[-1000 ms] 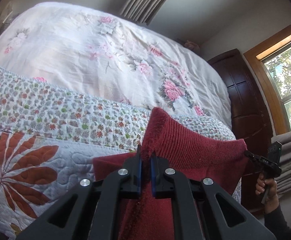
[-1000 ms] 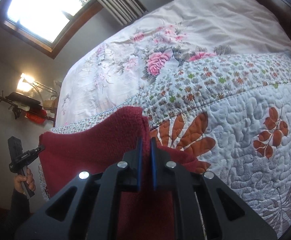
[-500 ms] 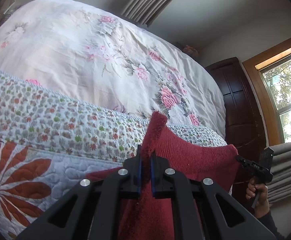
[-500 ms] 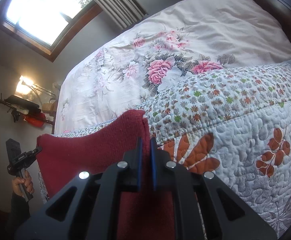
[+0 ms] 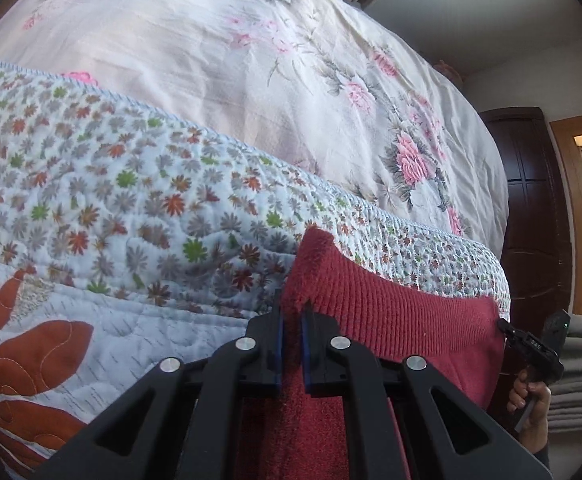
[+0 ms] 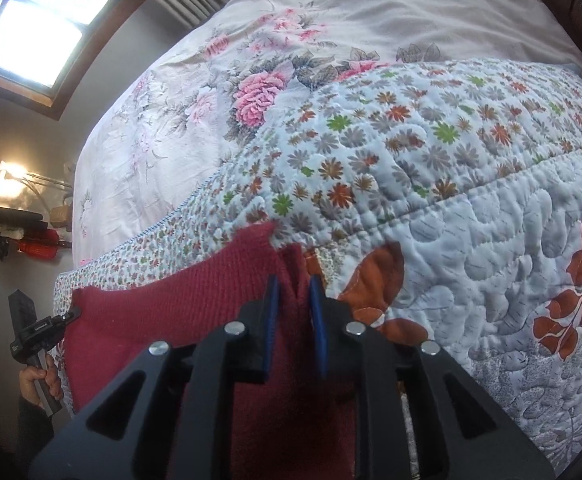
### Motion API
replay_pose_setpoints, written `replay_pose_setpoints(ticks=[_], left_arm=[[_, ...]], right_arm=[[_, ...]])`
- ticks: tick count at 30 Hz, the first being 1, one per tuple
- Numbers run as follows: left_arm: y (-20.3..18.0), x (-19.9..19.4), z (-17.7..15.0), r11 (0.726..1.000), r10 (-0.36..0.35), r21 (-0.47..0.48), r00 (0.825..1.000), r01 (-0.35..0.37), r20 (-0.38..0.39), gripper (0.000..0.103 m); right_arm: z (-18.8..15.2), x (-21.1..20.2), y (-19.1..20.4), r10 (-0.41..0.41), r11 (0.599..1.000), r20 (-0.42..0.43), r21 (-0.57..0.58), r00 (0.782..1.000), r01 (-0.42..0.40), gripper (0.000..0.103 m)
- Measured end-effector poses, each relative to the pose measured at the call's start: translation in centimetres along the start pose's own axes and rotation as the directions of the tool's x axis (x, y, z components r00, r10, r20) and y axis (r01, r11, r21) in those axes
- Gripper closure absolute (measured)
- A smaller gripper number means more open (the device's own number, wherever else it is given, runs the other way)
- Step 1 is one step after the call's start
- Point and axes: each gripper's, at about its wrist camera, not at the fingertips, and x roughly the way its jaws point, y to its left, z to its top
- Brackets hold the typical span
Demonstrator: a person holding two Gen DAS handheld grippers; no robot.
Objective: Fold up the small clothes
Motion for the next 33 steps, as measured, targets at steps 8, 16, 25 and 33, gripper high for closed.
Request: replay_pose_setpoints(ticks=[8,16,25,33], left_arm=[[-0.8,-8.4,-3.7,0.995,0.023,0.095,0.986,-0.039,0.166,0.065],[-5.8,-7.7,-14.1,0.957,-0.088,0.285,0.993,0.064,0.074,0.057],[-2.0,-6.4,-14.9,0.974,0.062,0.213,0.992,-0.084,0.106,0.084],[-3.3,-10.3,-22.0,0.978,-0.061,0.209,0.980,0.021,0.188,0.062]], right_arm=[[-4.8,-5.3,-1.0,0.055,0.998,0.104,-0.028,0.993,-0.052,0.059],[-14.0,-5.7,-3.9,0.115,0.992,0.062,0.047,0.991,-0.118,0.032],[-16.9,-4.0,-6.2,0.083,0.993,-0.001,0.088,0.997,-0.082,0.051],[-23.0,-5.0,-8.0,0.284,0.944,-0.005,0.176,0.959,-0.278,0.051]])
